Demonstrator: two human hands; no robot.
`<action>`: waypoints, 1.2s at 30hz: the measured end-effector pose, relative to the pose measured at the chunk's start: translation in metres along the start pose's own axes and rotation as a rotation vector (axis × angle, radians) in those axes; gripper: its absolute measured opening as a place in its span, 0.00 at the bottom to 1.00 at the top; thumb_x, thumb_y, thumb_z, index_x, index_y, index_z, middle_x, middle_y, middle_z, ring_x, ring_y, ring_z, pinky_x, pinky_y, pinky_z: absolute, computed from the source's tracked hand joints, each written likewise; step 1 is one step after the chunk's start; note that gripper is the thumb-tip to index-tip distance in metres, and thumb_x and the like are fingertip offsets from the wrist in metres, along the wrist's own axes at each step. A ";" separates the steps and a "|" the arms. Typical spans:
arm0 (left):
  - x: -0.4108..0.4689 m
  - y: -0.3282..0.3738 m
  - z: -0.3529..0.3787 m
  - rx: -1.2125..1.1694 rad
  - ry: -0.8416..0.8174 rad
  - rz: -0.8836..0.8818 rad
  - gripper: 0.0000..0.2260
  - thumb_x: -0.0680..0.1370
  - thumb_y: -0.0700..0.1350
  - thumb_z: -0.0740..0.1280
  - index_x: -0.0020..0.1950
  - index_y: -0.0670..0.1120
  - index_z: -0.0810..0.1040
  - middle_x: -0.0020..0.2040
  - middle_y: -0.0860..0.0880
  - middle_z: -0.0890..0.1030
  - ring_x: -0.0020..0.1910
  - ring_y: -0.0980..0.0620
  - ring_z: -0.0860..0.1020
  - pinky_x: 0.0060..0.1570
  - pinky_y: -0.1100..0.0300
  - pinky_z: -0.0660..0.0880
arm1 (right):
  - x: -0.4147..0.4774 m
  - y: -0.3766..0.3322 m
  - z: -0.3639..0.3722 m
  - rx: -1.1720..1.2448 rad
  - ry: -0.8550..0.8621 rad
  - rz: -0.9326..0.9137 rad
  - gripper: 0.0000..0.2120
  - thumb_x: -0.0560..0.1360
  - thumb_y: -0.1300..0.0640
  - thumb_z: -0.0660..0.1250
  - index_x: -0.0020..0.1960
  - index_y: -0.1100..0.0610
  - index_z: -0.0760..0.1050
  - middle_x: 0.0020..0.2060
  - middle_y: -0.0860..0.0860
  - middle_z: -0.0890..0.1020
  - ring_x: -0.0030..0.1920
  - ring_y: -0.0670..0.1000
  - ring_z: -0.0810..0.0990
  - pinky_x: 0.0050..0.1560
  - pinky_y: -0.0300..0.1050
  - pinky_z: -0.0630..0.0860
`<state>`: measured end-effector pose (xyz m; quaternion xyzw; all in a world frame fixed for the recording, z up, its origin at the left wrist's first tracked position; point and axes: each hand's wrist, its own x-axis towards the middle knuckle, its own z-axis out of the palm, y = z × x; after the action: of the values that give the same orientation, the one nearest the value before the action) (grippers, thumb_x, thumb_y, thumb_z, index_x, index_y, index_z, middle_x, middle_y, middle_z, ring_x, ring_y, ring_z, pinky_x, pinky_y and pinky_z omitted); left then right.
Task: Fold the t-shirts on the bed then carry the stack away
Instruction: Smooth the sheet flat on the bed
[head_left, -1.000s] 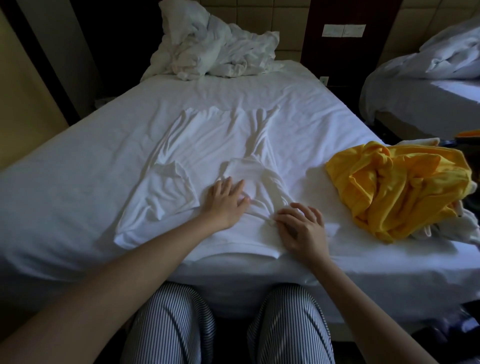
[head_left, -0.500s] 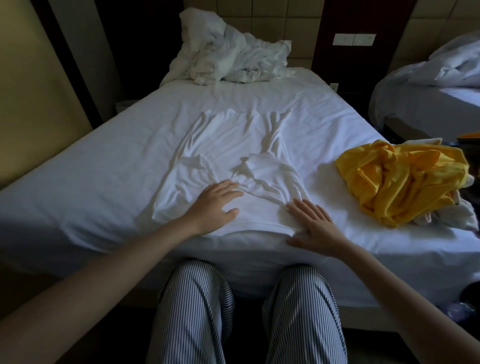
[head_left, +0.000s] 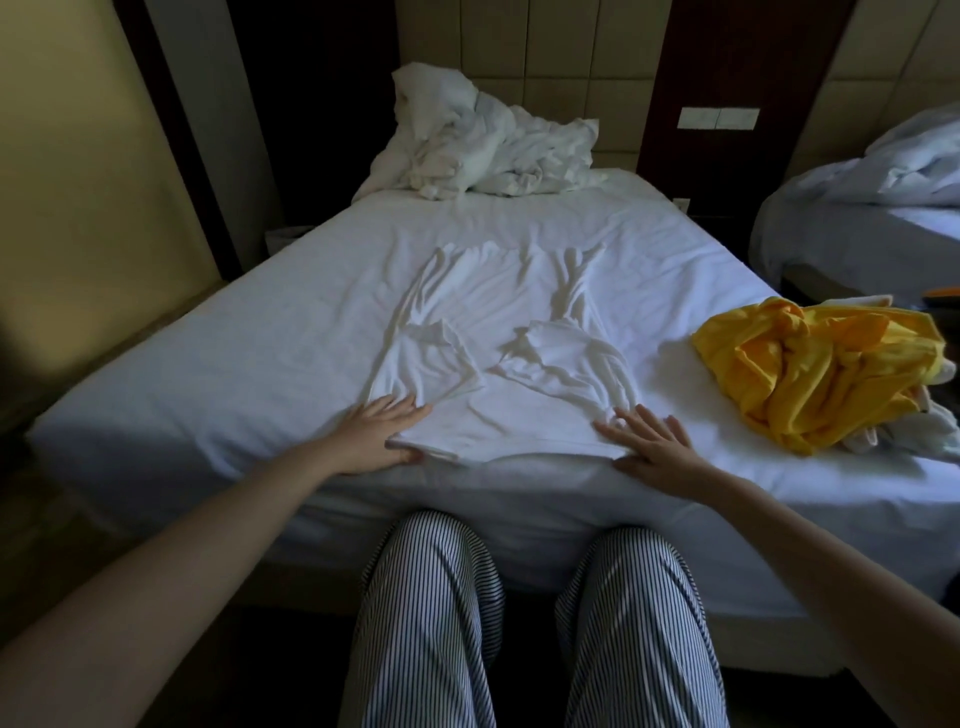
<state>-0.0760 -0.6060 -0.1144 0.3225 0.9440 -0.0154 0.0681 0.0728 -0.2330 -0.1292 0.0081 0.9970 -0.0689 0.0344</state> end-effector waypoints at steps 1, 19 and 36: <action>-0.001 0.000 0.003 -0.032 0.048 0.017 0.32 0.79 0.58 0.60 0.77 0.54 0.48 0.78 0.52 0.49 0.77 0.50 0.49 0.72 0.56 0.48 | -0.001 -0.001 0.001 0.045 0.040 0.006 0.29 0.79 0.42 0.53 0.73 0.43 0.41 0.76 0.47 0.49 0.76 0.51 0.43 0.72 0.51 0.40; -0.110 0.047 -0.056 -0.747 0.373 -0.128 0.16 0.80 0.50 0.61 0.36 0.43 0.75 0.32 0.42 0.73 0.29 0.51 0.72 0.25 0.72 0.68 | -0.095 -0.046 -0.048 0.653 0.511 0.092 0.17 0.78 0.58 0.64 0.32 0.59 0.67 0.27 0.50 0.66 0.29 0.44 0.65 0.30 0.41 0.60; -0.085 0.017 -0.129 -1.192 0.050 0.008 0.05 0.74 0.48 0.67 0.45 0.49 0.82 0.40 0.52 0.80 0.41 0.55 0.78 0.39 0.64 0.76 | -0.063 -0.057 -0.150 0.885 0.317 0.184 0.19 0.77 0.47 0.63 0.56 0.63 0.77 0.52 0.59 0.80 0.52 0.55 0.78 0.60 0.51 0.73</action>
<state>-0.0143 -0.6354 0.0251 0.2326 0.7900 0.5249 0.2152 0.1243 -0.2692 0.0313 0.1204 0.8601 -0.4812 -0.1190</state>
